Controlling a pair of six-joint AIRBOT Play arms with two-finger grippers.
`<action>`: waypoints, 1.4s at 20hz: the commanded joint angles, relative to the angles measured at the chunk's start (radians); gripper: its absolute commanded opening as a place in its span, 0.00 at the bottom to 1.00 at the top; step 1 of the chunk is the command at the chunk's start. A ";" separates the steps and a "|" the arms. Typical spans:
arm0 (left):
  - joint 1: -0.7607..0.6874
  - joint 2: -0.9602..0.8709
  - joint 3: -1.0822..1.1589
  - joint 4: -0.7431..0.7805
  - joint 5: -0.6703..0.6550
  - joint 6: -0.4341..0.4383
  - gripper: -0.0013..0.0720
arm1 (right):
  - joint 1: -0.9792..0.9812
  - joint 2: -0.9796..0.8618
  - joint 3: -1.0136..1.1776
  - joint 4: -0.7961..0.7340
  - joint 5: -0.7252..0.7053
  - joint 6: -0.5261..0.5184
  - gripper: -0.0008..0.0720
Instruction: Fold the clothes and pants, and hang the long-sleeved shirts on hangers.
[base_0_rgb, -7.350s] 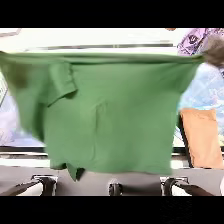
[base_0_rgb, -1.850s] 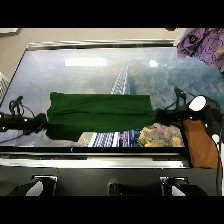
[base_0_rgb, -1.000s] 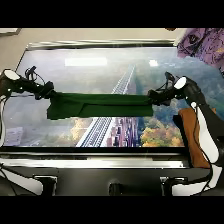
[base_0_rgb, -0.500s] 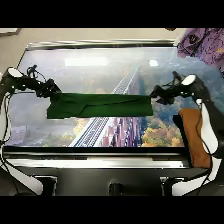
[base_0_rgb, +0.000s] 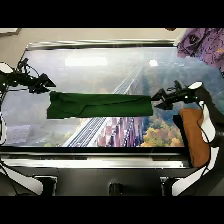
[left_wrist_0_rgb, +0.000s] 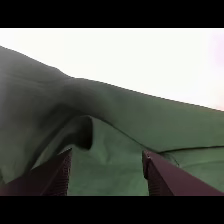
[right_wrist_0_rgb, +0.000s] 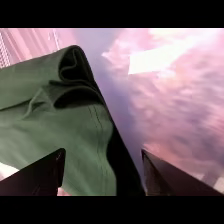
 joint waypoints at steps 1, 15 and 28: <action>0.001 0.005 0.001 0.002 -0.016 0.000 0.71 | 0.060 -0.058 0.001 0.027 -0.031 0.005 0.75; -0.368 -0.085 0.005 -0.270 0.151 -0.006 0.04 | 0.110 0.341 0.093 -0.492 0.196 0.275 0.05; -0.908 -0.311 0.009 -0.688 0.629 -0.151 0.04 | 0.110 0.439 0.392 -0.526 0.335 0.397 0.05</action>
